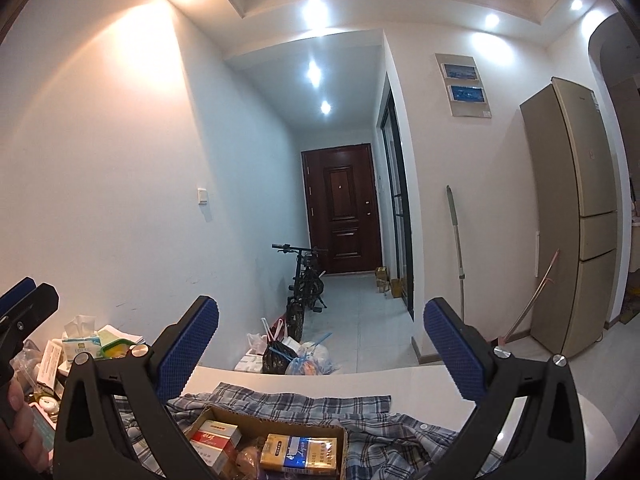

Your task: Organize objects

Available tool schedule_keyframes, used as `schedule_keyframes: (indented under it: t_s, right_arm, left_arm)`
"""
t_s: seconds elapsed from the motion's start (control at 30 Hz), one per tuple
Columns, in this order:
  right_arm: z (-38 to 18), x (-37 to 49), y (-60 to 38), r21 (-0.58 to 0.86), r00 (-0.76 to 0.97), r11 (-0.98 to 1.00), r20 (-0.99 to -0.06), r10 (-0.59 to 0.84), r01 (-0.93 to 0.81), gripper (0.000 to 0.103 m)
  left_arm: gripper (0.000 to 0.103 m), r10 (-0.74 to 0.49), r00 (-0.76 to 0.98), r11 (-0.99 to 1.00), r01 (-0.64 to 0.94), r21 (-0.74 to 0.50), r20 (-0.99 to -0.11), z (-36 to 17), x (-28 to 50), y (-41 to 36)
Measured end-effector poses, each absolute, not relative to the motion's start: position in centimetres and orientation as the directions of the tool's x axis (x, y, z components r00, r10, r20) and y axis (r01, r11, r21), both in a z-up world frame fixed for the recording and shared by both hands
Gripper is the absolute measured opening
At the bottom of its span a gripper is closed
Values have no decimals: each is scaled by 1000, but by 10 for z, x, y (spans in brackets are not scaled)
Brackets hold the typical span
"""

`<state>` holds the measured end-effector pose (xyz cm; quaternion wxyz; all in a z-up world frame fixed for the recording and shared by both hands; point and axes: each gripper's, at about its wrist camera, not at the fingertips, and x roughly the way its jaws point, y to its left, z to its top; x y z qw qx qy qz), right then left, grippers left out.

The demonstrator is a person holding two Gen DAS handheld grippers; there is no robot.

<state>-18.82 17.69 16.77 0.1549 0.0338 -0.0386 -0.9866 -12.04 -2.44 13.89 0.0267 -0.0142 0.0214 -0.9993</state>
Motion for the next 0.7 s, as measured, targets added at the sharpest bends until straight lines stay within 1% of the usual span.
schedule_keyframes:
  t_s: [0.13, 0.27, 0.33, 0.43, 0.47, 0.53, 0.63, 0.7]
  right_arm:
    - [174, -165, 181, 42, -957, -956, 5, -290, 290, 103]
    - [186, -134, 181, 5, -951, -954, 83, -299, 300, 103]
    - [192, -120, 181, -7, -949, -953, 97, -301, 302, 103]
    - [201, -106, 183, 9, -954, -955, 43, -296, 297, 103]
    - [203, -100, 184, 16, -950, -951, 38, -309, 309, 103]
    - [209, -86, 188, 13, -938, -939, 63, -342, 344, 103]
    - [215, -66, 191, -1, -933, -940, 116, -340, 342, 103]
    - [219, -56, 192, 5, -929, -939, 142, -341, 345, 103]
  left_arm:
    - [103, -95, -995, -990, 92, -104, 28, 143, -111, -35]
    - [103, -89, -994, -987, 79, -141, 69, 152, -93, -40]
    - [103, -92, -993, -988, 81, -130, 80, 158, -82, -38]
    - [103, -72, -996, -992, 67, -109, 43, 167, -69, -37]
    - [103, -58, -998, -993, 55, -107, 28, 170, -64, -37]
    - [103, -25, -1000, -991, 22, -129, 19, 176, -52, -43]
    - [103, -5, -998, -988, -5, -156, 61, 183, -34, -48]
    - [103, -26, -996, -991, 14, -136, 89, 186, -25, -45]
